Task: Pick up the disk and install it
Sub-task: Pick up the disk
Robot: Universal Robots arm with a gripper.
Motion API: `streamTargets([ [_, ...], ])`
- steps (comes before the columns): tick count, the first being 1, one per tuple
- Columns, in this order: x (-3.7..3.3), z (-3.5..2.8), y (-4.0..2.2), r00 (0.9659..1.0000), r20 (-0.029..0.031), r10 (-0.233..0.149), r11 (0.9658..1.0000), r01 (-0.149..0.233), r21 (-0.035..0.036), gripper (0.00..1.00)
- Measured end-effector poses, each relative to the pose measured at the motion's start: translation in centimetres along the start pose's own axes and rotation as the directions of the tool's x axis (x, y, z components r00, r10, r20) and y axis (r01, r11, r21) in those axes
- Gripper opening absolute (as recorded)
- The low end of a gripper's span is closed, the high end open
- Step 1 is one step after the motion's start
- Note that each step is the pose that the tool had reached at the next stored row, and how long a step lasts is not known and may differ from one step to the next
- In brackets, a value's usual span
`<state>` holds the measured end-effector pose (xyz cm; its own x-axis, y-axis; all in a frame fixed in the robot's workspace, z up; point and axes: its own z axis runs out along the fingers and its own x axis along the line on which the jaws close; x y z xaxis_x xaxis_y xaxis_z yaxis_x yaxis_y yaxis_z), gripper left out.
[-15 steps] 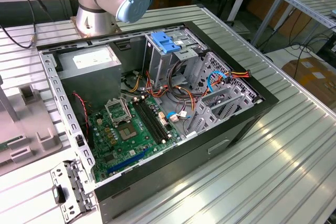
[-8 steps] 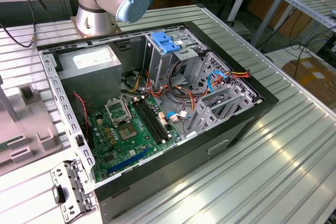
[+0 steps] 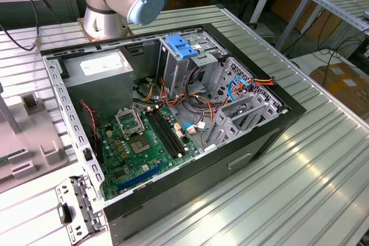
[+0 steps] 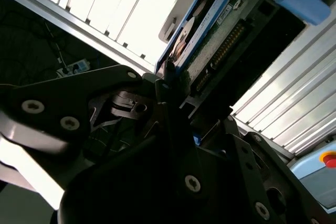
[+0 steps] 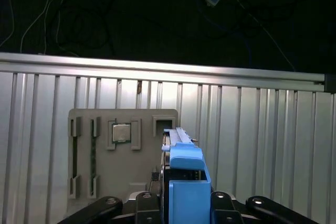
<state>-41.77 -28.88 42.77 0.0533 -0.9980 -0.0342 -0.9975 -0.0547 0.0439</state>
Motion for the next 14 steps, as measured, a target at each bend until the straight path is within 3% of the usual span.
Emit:
streamTargets([
  [9,-0.07,-0.79,0.03,1.0000,0.0000,0.000,1.0000,0.000,0.0001,0.37],
  [14,-0.14,-1.71,0.07,1.0000,0.0000,0.000,1.0000,0.000,0.0001,0.37],
])
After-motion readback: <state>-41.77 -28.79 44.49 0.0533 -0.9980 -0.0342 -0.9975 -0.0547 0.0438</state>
